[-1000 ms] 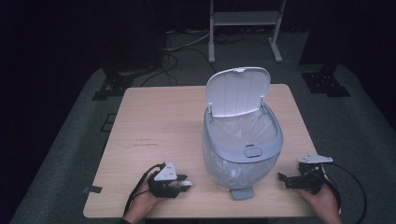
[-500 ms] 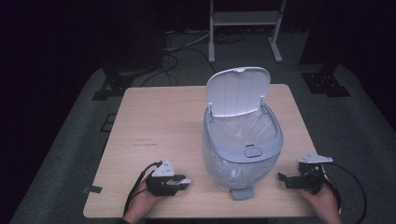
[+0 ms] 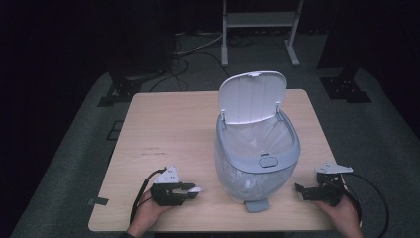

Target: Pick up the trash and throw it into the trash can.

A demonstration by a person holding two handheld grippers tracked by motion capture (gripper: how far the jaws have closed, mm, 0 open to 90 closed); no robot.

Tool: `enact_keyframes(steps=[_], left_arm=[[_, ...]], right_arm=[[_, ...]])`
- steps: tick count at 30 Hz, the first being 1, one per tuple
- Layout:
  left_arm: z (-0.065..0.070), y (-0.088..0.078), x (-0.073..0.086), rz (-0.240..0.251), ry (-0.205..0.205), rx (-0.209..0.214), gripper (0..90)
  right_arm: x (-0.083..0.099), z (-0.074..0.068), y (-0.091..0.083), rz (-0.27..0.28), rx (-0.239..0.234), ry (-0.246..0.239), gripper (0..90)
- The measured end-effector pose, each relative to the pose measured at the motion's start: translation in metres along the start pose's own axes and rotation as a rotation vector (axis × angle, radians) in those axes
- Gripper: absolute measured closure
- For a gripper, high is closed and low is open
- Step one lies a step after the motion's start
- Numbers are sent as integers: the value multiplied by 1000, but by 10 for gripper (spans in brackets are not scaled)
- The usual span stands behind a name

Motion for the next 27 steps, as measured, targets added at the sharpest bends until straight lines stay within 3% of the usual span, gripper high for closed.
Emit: enact_keyframes(steps=[19,27], left_arm=[[5,-28,-34,84,-35,49,641],[7,-38,-51,104,-26,66,641]], right_arm=[[0,0,0,0,0,0,0],[0,0,0,0,0,0,0]])
Point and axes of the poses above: each handheld gripper's, and its own axes: y roughly forward along the jaws, x roughly out of its underside, z roughly to its right, the point moved 10 cm from there along y, roughly forward along the jaws
